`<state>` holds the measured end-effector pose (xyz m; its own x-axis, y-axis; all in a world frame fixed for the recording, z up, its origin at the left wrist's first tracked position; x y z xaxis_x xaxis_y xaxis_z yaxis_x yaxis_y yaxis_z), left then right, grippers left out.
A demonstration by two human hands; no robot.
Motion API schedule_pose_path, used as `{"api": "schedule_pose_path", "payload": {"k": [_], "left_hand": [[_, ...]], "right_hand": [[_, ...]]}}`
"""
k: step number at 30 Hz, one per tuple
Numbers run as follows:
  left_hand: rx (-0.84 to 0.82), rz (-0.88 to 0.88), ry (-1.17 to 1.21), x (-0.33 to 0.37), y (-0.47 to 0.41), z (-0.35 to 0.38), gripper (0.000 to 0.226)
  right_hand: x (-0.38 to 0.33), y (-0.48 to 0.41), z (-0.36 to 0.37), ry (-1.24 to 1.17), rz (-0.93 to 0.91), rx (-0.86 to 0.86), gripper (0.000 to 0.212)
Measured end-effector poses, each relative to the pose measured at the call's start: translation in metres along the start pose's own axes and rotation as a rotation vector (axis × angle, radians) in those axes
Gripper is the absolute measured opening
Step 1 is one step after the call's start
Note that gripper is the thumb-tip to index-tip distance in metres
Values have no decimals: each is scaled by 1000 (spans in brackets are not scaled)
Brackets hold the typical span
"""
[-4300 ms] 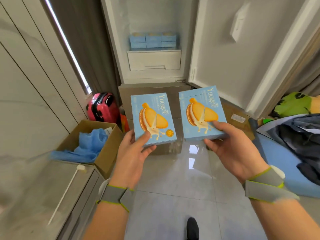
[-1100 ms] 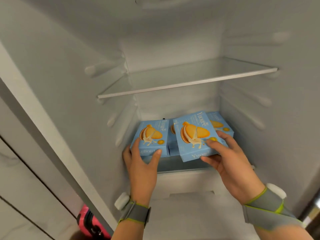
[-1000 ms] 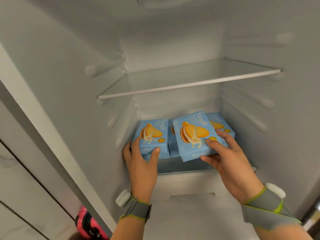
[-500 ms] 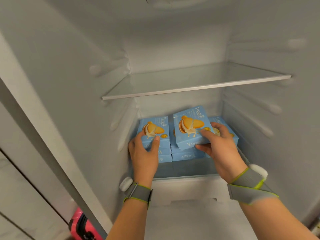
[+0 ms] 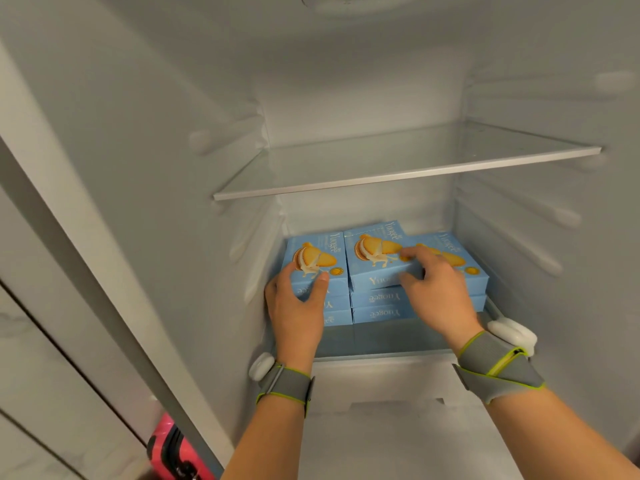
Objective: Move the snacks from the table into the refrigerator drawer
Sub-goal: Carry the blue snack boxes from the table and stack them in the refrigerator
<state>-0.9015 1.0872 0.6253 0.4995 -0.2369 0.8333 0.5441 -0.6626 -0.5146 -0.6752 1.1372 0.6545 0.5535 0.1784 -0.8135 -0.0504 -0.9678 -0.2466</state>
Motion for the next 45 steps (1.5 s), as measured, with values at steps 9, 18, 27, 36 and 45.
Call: {"api": "schedule_pose_path", "payload": {"k": [9, 18, 27, 36, 45], "left_hand": [[-6, -8, -2, 0, -1, -1, 51], [0, -65, -18, 0, 32, -4, 93], [-9, -96, -47, 9, 78, 0, 95], [-48, -89, -159, 34, 125, -9, 79], [-91, -63, -197, 46, 170, -37, 74]], "right_hand": [[5, 7, 5, 50, -48, -19, 44], [14, 27, -8, -32, -47, -23, 55], [32, 62, -18, -99, 0, -26, 59], [47, 95, -27, -149, 12, -119, 59], [51, 142, -35, -143, 10, -142, 58]]}}
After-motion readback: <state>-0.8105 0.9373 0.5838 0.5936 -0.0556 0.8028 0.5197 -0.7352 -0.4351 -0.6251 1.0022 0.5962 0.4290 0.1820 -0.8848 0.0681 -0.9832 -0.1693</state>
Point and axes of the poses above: each hand's wrist, its own y-axis away from the middle knuckle, its own z-axis out of the palm, x = y × z, the point moved 3 cm from there along -y, towards the middle knuckle, and after that the axes turned 7 degrees about z, right-handed, at the moved point
